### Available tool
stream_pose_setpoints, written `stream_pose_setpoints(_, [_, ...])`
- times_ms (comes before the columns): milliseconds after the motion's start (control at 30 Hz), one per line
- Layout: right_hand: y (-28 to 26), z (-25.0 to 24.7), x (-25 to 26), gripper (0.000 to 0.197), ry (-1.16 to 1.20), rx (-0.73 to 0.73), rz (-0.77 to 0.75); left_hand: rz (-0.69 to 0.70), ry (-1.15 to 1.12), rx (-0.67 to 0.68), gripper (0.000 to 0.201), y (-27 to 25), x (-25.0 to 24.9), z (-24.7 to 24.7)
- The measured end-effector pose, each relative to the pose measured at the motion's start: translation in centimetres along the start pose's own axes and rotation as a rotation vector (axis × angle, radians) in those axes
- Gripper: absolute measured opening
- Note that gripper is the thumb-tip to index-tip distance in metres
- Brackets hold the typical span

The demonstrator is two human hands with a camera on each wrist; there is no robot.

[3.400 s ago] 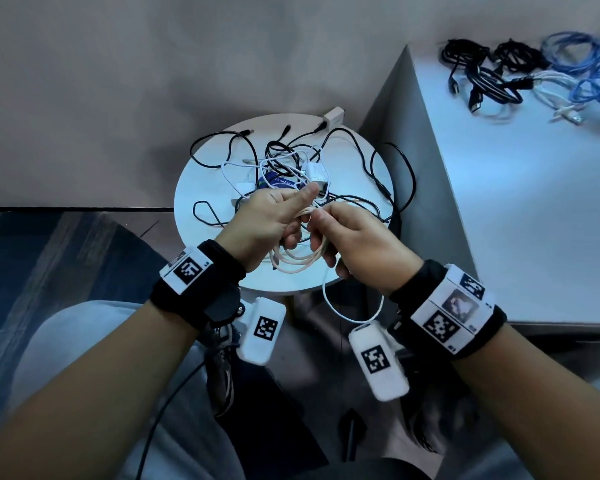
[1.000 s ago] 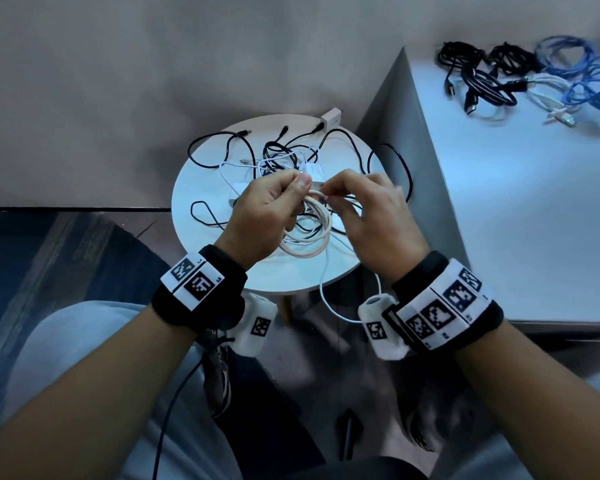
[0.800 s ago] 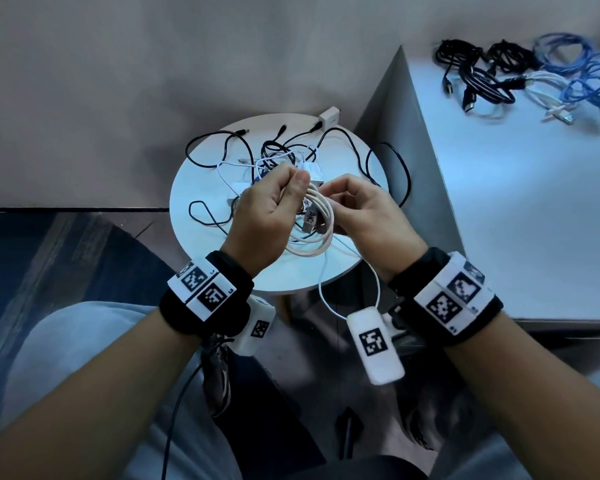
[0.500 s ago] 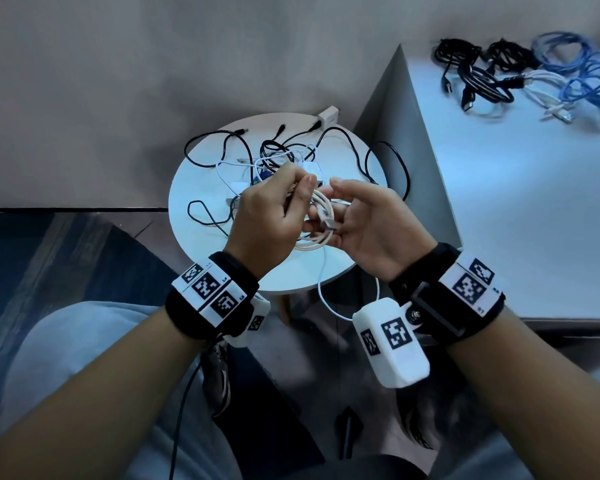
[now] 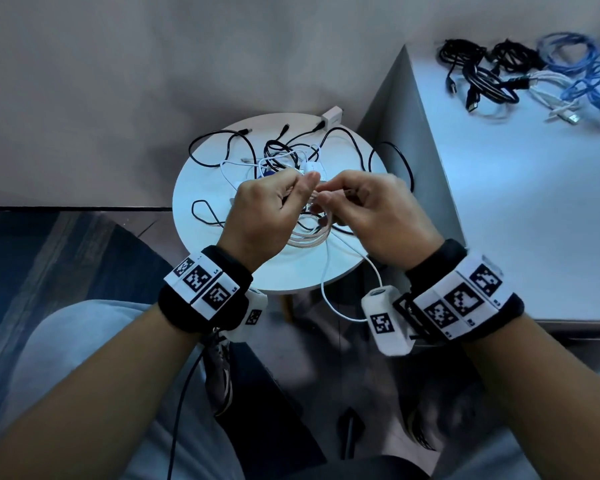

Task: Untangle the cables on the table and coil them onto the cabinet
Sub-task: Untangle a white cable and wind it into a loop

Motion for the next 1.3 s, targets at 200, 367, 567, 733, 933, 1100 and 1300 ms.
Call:
stream_pose_setpoints(200, [-0.1, -2.1, 0.7, 0.015, -0.012, 0.005, 0.016, 0.053, -0.125, 0.136, 0.033, 0.5, -0.7, 0.2])
stream_pose_setpoints(367, [0.0, -1.6, -0.1, 0.01, 0.294, 0.177, 0.176, 0.145, -0.071, 0.081, 0.027, 0.5, -1.1, -0.6])
stream_pose_setpoints(567, [0.2, -2.0, -0.1, 0.011, 0.359, 0.172, 0.157, 0.027, -0.162, 0.107, 0.024, 0.3, -0.4, -0.1])
stream_pose_setpoints(733, [0.5, -3.1, -1.4, 0.012, 0.465, 0.032, 0.2, -0.234, -0.669, 0.276, 0.013, -0.7, 0.4, 1.5])
stream_pose_setpoints(933, [0.5, -1.0, -2.5, 0.023, 0.612, 0.078, 0.361, -0.388, -0.845, 0.095, 0.022, -0.5, 1.1, 1.2])
stream_pose_setpoints(1100, [-0.5, 2.6, -3.4, 0.039, 0.692, 0.174, 0.47, -0.462, -0.781, 0.03, 0.031, -0.9, 2.2, 1.5])
stream_pose_setpoints(1300, [-0.7, 2.7, -3.7, 0.036, 0.843, 0.136, 0.529, -0.364, -0.63, 0.038, 0.03, -0.8, 2.3, 1.3])
Point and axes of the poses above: each hand's wrist, its own y-axis towards the middle knuckle, its own z-axis out of the palm, x = y × z, the point moved 7 cm from there along y, towards the middle knuckle, and after that the axes turned 12 degrees about z, right-handed, at the moved point
